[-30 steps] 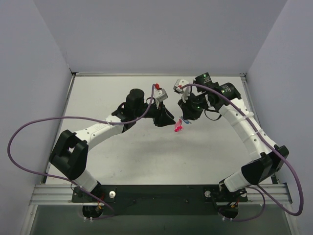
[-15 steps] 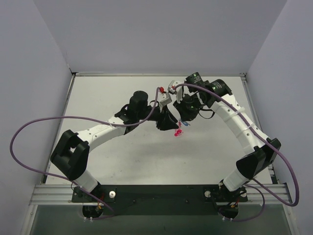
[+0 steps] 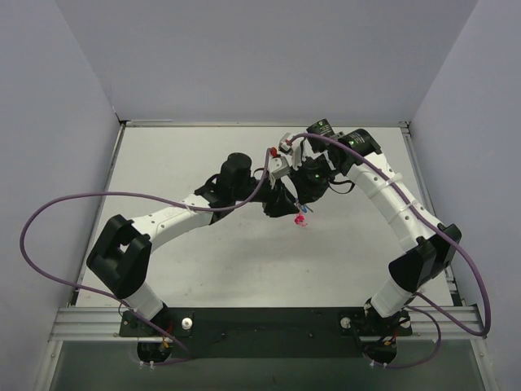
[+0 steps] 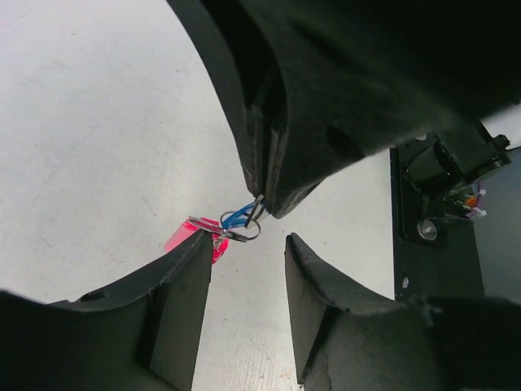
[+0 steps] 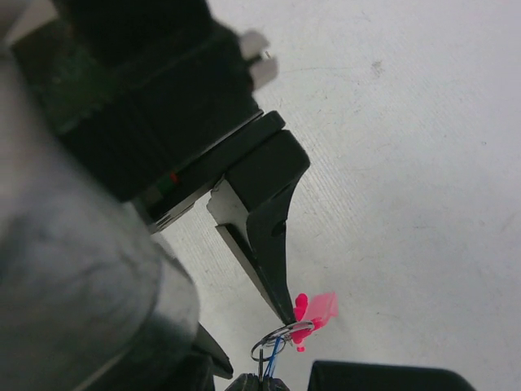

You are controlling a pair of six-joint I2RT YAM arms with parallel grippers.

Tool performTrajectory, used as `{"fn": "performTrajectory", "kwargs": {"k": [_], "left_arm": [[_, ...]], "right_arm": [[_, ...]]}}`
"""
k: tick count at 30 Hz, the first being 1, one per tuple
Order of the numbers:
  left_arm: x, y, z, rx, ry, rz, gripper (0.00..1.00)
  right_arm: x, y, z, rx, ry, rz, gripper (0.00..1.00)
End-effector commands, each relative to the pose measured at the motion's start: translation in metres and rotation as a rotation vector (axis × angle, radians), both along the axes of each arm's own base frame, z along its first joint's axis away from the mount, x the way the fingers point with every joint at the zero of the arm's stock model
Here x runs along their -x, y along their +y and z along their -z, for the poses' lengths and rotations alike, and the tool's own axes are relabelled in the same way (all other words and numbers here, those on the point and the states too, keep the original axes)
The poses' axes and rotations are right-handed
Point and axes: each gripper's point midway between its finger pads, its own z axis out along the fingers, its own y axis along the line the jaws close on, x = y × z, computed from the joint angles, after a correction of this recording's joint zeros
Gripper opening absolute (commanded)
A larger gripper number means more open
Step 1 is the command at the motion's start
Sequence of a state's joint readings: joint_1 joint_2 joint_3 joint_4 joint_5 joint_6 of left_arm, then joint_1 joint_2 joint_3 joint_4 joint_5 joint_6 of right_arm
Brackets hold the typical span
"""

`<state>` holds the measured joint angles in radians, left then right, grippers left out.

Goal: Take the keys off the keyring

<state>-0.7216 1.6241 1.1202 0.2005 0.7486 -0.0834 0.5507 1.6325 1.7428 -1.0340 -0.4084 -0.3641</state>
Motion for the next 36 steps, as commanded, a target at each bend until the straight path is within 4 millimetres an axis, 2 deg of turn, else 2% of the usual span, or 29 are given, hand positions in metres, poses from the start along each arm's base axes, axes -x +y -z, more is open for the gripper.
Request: {"fn": "performTrajectory", "kwargs": {"k": [1, 9, 23, 27, 31, 36], "left_arm": [[-0.011, -0.009, -0.011, -0.006, -0.065, -0.038, 0.51], [-0.022, -0.005, -0.008, -0.03, -0.091, -0.106, 0.51], [-0.025, -0.003, -0.005, -0.043, -0.092, -0.122, 0.5], [-0.024, -0.004, -0.006, -0.04, -0.091, -0.115, 0.45], [-0.023, -0.004, -0.006, -0.043, -0.087, -0.112, 0.28], [-0.023, -0.003, -0.006, -0.044, -0.085, -0.117, 0.27]], "right_arm": [[0.008, 0.009, -0.011, -0.05, 0.032, 0.006, 0.0], [0.011, 0.012, -0.013, -0.084, 0.056, 0.009, 0.0], [0.014, 0.008, -0.025, -0.146, 0.064, 0.022, 0.0], [0.015, 0.009, -0.024, -0.147, 0.069, 0.016, 0.0], [0.013, 0.007, -0.024, -0.139, 0.06, 0.024, 0.0], [0.013, 0.006, -0.024, -0.14, 0.061, 0.025, 0.0]]}}
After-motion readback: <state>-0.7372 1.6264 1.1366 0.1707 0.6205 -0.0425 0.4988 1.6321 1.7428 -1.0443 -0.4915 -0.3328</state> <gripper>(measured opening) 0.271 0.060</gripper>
